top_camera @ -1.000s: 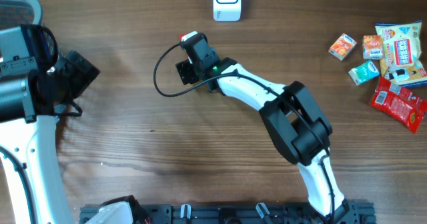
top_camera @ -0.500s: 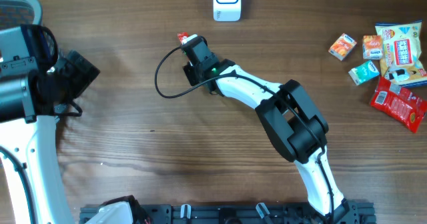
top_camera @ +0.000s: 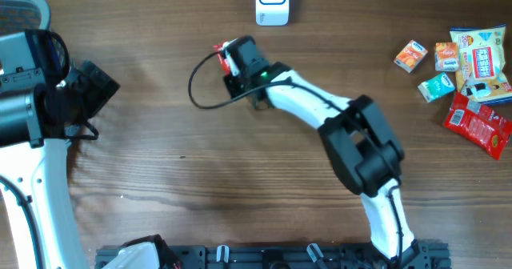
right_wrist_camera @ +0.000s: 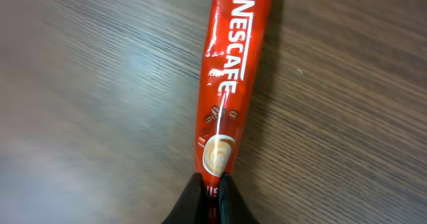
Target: Scan the item barcode
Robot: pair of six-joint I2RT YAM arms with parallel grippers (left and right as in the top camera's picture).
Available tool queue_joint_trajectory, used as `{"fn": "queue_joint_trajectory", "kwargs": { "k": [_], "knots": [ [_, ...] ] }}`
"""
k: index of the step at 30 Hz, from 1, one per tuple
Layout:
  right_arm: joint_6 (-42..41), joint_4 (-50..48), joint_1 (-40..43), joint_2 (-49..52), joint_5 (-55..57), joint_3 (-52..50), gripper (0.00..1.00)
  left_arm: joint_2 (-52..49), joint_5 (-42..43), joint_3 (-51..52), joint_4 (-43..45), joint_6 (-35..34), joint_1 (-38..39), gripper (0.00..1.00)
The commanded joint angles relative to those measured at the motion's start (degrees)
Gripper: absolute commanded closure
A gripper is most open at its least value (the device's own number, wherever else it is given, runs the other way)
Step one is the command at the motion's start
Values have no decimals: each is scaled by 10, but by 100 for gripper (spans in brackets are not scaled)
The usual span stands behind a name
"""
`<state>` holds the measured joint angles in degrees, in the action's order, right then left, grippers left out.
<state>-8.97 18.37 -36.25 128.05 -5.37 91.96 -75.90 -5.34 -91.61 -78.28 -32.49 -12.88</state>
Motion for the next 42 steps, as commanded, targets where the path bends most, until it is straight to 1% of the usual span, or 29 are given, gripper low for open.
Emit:
{"fn": "queue_joint_trajectory", "kwargs": {
  "k": [1, 3, 6, 8, 9, 13, 17, 20, 22, 25, 27, 31, 33, 36, 40, 42],
  "knots": [
    [-37, -2, 62, -53, -237, 4, 96, 2, -10, -4, 0, -8, -3, 0],
    [-60, -1, 101, -53, -338, 4, 95, 2, -10, -4, 0, -8, -3, 0],
    [-73, 18, 158, -46, -490, 2, 96, 2, -10, -4, 0, -8, -3, 0],
    [-75, 34, 189, -43, -564, -11, 96, 2, -10, -4, 0, -8, -3, 0],
    [-75, 41, 198, -43, -583, -21, 96, 2, -10, -4, 0, -8, -3, 0],
    [-76, 67, 207, -43, -604, -89, 96, 2, -10, -4, 0, -8, -3, 0],
    [-97, 31, 201, -43, -669, -168, 96, 2, -10, -4, 0, -8, -3, 0],
    [-164, -54, 201, -43, -725, -233, 96, 2, -10, -4, 0, -8, -3, 0],
    [-211, -98, 201, -43, -732, -264, 96, 2, -10, -4, 0, -8, -3, 0],
    [-258, -124, 201, -43, -737, -295, 96, 2, -10, -4, 0, -8, -3, 0],
    [-276, -133, 201, -43, -743, -308, 96, 2, -10, -4, 0, -8, -3, 0],
    [-313, -158, 203, -43, -745, -311, 96, 2, -10, -4, 0, -8, -3, 0],
    [-353, -195, 208, -43, -747, -311, 96, 2, -10, -4, 0, -8, -3, 0],
    [-436, -268, 218, -43, -775, -311, 96, 2, -10, -4, 0, -8, -3, 0],
    [-585, -400, 232, -43, -836, -311, 96, 2, -10, -4, 0, -8, -3, 0],
    [-731, -572, 247, -43, -845, -311, 96, 2, -10, -4, 0, -8, -3, 0]
  ]
}}
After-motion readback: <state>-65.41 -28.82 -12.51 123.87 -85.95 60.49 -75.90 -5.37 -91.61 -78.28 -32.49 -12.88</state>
